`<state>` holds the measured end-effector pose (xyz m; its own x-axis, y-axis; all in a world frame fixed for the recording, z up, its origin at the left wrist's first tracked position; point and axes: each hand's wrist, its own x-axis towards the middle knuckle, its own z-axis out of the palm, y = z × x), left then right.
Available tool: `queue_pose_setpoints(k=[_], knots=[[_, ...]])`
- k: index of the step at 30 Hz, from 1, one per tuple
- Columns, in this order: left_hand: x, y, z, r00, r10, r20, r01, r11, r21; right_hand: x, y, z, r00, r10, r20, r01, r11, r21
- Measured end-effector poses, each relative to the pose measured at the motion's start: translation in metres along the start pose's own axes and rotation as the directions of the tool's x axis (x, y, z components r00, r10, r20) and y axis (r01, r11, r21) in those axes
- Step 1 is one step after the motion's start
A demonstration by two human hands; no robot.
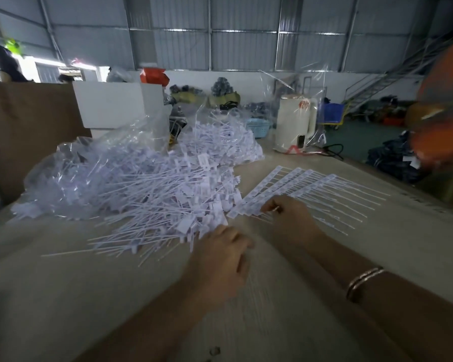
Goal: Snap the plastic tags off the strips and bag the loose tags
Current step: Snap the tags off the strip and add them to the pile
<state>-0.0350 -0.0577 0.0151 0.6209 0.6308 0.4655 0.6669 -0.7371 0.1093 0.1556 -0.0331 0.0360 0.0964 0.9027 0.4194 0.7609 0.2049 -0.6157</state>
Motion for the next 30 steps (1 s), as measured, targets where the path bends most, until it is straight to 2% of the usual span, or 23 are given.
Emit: queue_pose_setpoints(k=[3,7,11,15,18,21,25,28,30], knots=[[-0.004,-0.012,0.01,0.999,0.019,0.038,-0.014,0.991,-0.133,0.03,0.016,-0.018,0.985,0.005,0.172,0.06,0.926,-0.372],[-0.002,-0.015,0.012,0.999,0.01,0.041,-0.001,0.98,-0.198,0.057,0.029,-0.024,0.941,0.148,0.305,0.089,0.761,-0.643],[-0.004,-0.015,0.014,0.999,0.008,0.04,0.0,0.981,-0.194,0.068,0.032,-0.022,0.915,0.129,0.381,0.202,0.673,-0.711],[-0.004,-0.016,0.014,0.999,0.011,0.038,-0.002,0.973,-0.232,0.079,0.03,-0.029,0.887,0.062,0.457,0.354,0.543,-0.762],[-0.003,-0.017,0.014,0.999,0.019,0.04,-0.009,0.971,-0.239,0.085,0.023,-0.044,0.896,-0.037,0.443,0.397,0.514,-0.761],[-0.002,-0.017,0.014,0.999,0.018,0.043,-0.008,0.974,-0.228,0.093,0.016,-0.067,0.897,-0.207,0.391,0.442,0.361,-0.821],[-0.002,-0.016,0.015,0.999,0.012,0.029,-0.006,0.977,-0.212,0.1,-0.002,-0.093,0.878,-0.398,0.265,0.42,0.377,-0.825],[-0.002,-0.016,0.015,1.0,0.007,0.027,-0.001,0.977,-0.213,0.096,-0.025,-0.097,0.869,-0.409,0.28,0.42,0.309,-0.853],[-0.002,-0.015,0.012,0.999,-0.007,0.036,0.015,0.973,-0.232,0.086,-0.043,-0.092,0.881,-0.352,0.318,0.426,0.294,-0.855]])
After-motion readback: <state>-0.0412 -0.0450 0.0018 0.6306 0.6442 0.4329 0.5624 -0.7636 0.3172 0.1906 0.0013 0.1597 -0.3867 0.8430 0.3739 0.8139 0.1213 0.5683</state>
